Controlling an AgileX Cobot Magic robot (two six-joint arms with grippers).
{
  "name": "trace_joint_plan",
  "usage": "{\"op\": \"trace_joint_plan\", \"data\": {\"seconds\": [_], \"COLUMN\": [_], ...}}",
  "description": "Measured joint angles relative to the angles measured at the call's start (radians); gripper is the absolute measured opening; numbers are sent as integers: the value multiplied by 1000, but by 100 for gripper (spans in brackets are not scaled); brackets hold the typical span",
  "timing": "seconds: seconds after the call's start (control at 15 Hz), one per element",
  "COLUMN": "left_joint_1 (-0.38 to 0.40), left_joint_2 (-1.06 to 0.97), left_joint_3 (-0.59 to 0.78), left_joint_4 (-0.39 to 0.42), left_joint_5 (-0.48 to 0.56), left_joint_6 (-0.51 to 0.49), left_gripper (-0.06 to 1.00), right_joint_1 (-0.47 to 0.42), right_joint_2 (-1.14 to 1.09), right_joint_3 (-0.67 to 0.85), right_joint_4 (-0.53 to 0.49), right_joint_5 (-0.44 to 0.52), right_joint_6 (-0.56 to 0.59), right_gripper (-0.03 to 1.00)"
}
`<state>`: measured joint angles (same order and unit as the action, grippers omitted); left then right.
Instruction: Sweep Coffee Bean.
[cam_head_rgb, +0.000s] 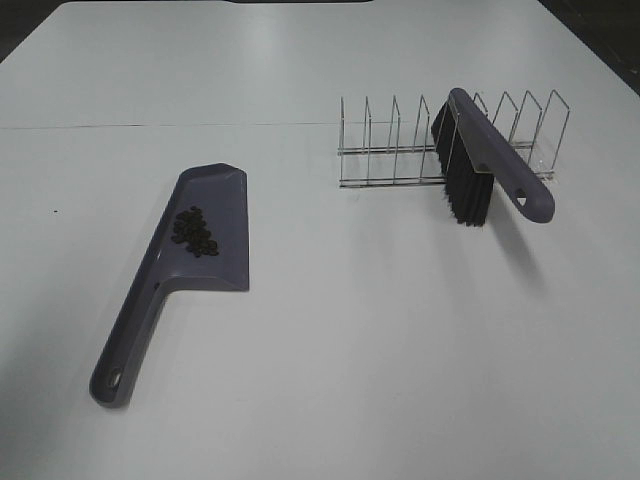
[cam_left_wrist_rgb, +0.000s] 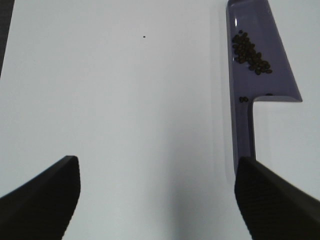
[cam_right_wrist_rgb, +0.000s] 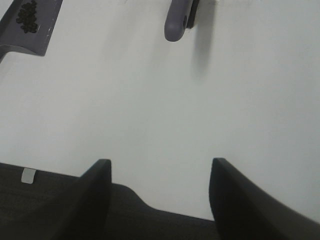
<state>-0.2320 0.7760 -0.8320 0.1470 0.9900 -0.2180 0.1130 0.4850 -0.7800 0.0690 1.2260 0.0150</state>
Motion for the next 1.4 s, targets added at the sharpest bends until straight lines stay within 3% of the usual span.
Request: {"op": "trace_joint_plan", "data": {"seconds": [0.33,0.53,0.93,1.13,1.27,1.4], "left_joint_1": [0,0,0,0,0,0], "left_joint_2": [-293,-489,-714,-779,-779,-779], "left_joint_3": [129,185,283,312,314,314], "left_joint_4": [27,-29,-126,-192,-205,-207], "left_joint_5": [2,93,97,94,94,94], "left_joint_6": [26,80,101,164,179,179], "left_gripper": [76,76,76,76,76,76], "right_joint_1": [0,0,0,0,0,0], "right_joint_2": [-254,-480,-490,-490,-490,-490], "right_joint_3": [110,197,273,283,318,322], "right_joint_4": [-50,-62,-69,-69,-69,-69], "right_joint_5": [1,3,5,-2,-89,-106], "right_joint_6": [-22,-21,-1,0,-1,-1], "right_gripper": [53,53,53,53,53,53]}}
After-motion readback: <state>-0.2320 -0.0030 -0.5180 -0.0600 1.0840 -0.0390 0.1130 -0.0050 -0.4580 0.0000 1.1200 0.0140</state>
